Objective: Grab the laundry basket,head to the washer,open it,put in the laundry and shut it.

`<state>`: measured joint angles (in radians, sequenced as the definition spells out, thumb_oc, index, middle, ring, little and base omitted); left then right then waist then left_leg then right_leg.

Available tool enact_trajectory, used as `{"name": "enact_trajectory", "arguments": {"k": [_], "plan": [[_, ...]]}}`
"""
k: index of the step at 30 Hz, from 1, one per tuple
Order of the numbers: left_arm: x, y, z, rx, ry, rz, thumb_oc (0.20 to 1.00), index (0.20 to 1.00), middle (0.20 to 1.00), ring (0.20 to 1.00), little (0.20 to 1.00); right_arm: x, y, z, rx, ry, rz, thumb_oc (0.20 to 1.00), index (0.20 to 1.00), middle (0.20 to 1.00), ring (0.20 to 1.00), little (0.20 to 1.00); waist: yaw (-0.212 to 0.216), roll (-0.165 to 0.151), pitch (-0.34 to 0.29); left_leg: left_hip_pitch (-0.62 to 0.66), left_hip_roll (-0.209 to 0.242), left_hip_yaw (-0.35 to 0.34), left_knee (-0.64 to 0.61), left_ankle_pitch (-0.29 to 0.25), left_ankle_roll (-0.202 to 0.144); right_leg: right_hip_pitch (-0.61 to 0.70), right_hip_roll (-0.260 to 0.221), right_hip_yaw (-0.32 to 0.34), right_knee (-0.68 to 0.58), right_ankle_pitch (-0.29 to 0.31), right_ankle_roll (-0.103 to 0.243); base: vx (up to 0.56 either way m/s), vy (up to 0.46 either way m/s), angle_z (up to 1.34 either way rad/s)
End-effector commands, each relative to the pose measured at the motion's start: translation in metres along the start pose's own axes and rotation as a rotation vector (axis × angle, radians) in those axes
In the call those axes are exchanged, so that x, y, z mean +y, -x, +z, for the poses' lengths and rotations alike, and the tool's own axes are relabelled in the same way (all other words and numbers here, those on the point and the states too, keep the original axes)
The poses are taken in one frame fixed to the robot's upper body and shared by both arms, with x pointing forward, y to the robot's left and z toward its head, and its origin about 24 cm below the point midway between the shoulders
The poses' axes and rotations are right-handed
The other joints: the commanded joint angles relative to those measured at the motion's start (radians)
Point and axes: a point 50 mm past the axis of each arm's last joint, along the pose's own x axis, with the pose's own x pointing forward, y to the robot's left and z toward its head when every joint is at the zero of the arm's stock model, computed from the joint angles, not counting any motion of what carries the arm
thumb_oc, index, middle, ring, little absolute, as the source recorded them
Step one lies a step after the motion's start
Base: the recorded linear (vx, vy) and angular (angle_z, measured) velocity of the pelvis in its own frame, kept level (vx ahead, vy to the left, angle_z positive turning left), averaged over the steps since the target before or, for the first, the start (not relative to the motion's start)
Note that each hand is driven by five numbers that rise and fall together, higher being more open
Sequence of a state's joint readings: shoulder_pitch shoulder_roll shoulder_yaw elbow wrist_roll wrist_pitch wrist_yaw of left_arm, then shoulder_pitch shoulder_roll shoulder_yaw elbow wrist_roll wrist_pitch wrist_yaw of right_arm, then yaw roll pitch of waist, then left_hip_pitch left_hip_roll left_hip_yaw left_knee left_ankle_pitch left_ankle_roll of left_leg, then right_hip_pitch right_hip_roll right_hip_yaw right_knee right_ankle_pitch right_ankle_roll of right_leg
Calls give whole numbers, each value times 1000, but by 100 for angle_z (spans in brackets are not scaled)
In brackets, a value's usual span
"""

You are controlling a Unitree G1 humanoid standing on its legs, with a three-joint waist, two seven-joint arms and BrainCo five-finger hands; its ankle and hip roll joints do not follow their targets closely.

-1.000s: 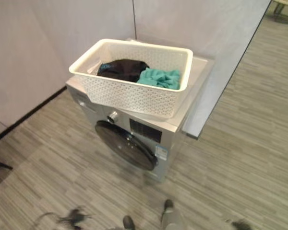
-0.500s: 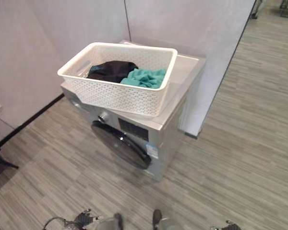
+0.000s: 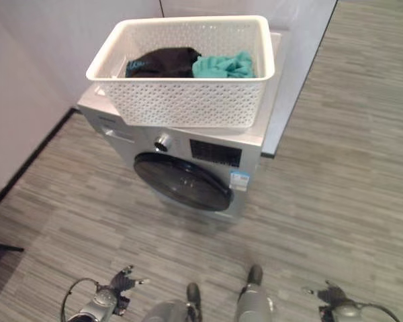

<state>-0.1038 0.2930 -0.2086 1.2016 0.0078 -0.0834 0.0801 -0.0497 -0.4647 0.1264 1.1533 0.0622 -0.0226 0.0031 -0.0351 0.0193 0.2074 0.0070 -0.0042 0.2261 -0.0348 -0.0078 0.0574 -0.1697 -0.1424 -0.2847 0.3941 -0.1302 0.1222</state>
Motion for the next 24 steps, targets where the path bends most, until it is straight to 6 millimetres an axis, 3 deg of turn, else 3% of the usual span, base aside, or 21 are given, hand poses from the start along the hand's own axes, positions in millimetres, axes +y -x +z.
{"name": "enact_trajectory", "arguments": {"k": [1,4,6,10,11,12,13,15,16,17,19,21,24], "plan": [[21,3,-16,36,-9,49,1000,1000,1000,1000,1000,-14,-1,7,-26,68,-36,1000,1000,1000,1000,1000,-4,-35,-22,-40,-10,-22,111,-64,-71,37,101,36,-147,46,-3,-37,182,-61],[17,4,-18,46,-35,29,1000,1000,1000,1000,1000,-10,0,-3,6,86,-17,1000,1000,1000,1000,1000,-10,-40,-35,-25,-31,-13,85,-55,-66,45,162,70,-175,31,-17,2,108,-30],[13,3,-15,35,-44,21,1000,1000,1000,1000,1000,-7,2,-10,18,79,-10,1000,1000,1000,1000,1000,-21,-38,-44,-23,-41,-16,92,-53,-60,78,175,138,-239,33,-44,50,55,4],[3,2,-6,-5,-66,-9,1000,1000,1000,1000,1000,-9,6,-31,91,85,-6,1000,1000,1000,1000,1000,-20,-32,-46,-52,-57,-13,203,-77,-68,117,167,152,-296,42,-59,48,28,3],[0,2,4,-52,-63,-19,1000,1000,1000,1000,1000,-17,9,-40,125,78,-24,1000,1000,1000,1000,1000,-8,-35,-20,-121,-71,-63,387,-39,-124,143,160,162,-317,50,-73,-6,37,13],[-1,1,5,-54,-55,-20,1000,1000,1000,1000,1000,-18,9,-40,128,83,-27,1000,1000,1000,1000,1000,-2,-37,-13,-138,-80,-98,419,-20,-150,155,157,167,-324,50,-74,2,66,19],[-2,1,5,-53,-50,-25,1000,1000,1000,1000,1000,-18,9,-41,133,93,-25,1000,1000,1000,1000,1000,-5,-39,-7,-149,-51,-105,421,-3,-165,167,149,163,-329,50,-75,26,85,3],[-5,1,3,-39,-52,-32,1000,1000,1000,1000,1000,-19,11,-47,145,69,-33,1000,1000,1000,1000,1000,-20,-43,-16,-150,45,-46,345,-29,-137,181,117,150,-345,44,-61,77,136,-16],[-5,1,1,-27,-61,-32,1000,1000,1000,1000,1000,-19,11,-48,150,55,-35,1000,1000,1000,1000,1000,-15,-46,-20,-150,55,-54,316,-41,-124,184,110,158,-345,38,-58,138,238,-4],[-3,2,-5,-1,-72,-25,1000,1000,1000,1000,1000,-18,10,-45,134,29,-43,1000,1000,1000,1000,1000,-13,-48,-28,-173,86,-121,267,-18,-122,181,99,186,-337,31,-50,160,280,-8],[0,2,-11,25,-76,-17,1000,1000,1000,1000,1000,-21,9,-40,111,0,-54,1000,1000,1000,1000,1000,-23,-34,-33,-168,148,-158,182,50,-149,188,91,208,-336,16,-37,155,257,-33],[2,3,-15,43,-84,-12,1000,1000,1000,1000,1000,-23,8,-35,98,-12,-62,1000,1000,1000,1000,1000,-29,-20,-37,-141,160,-149,165,45,-157,194,77,221,-324,7,-23,166,257,-46],[4,2,-13,38,-86,-9,1000,1000,1000,1000,1000,-24,6,-30,97,-35,-79,1000,1000,1000,1000,1000,-30,-6,-53,-130,114,-125,185,0,-140,214,20,234,-317,14,8,227,378,-43]]}}
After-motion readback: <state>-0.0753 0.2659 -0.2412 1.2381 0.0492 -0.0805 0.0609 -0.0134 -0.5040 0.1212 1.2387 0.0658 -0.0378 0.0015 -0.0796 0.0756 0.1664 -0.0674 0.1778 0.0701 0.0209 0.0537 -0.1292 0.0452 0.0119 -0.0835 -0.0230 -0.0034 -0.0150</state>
